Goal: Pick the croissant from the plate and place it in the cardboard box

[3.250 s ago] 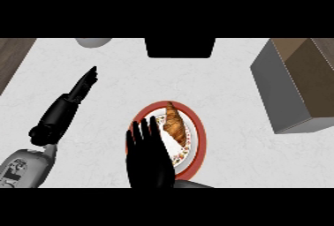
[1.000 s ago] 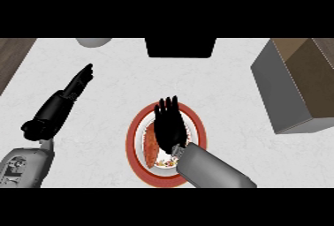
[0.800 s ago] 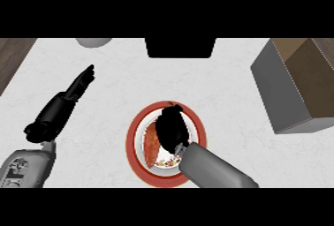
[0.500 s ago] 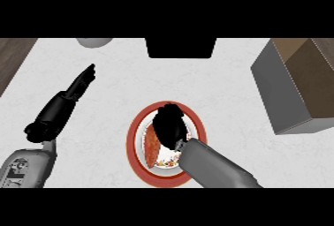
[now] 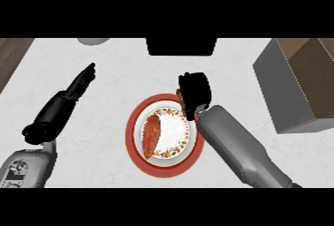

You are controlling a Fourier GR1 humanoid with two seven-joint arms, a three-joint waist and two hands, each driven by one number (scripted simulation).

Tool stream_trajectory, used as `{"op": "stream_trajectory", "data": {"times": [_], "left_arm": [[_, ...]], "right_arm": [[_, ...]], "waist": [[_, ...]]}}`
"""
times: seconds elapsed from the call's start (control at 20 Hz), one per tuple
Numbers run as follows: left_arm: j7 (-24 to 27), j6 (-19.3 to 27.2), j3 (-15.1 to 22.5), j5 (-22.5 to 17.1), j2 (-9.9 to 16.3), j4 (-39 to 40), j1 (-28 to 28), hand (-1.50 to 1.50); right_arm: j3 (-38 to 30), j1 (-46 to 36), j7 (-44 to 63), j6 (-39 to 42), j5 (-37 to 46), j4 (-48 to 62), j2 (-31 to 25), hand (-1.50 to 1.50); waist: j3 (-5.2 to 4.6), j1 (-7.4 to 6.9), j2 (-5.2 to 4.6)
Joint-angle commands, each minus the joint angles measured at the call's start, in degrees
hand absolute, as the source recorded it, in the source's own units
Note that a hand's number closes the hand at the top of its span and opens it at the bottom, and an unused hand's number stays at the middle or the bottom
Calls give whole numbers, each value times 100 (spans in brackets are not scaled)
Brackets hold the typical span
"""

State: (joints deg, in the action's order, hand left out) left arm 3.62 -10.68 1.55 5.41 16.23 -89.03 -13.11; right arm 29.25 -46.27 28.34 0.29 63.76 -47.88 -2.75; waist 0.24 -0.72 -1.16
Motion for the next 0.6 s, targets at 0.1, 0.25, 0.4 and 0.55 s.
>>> {"op": "stream_trajectory", "data": {"times": [0.1, 0.25, 0.4, 0.55], "left_arm": [[83, -79, 182, 34, -89, -78, -7, 0], [-1, -95, 81, -2, -51, -24, -247, 0], [-86, -52, 170, 63, -174, 40, -341, 0], [-95, -116, 57, -17, -87, -58, -64, 0]], "right_arm": [[-1738, -1047, 507, -707, -676, 877, -420, 150], [-1740, -1557, 349, -1236, -357, 1667, -521, 150], [-1795, -2247, 551, -1303, -191, 2114, -432, 150], [-1882, -2340, 922, -1846, -45, 2130, -408, 150]], "waist": [[-13, -318, -62], [-18, -361, -55], [-23, -297, -21], [-24, -199, 46]]}}
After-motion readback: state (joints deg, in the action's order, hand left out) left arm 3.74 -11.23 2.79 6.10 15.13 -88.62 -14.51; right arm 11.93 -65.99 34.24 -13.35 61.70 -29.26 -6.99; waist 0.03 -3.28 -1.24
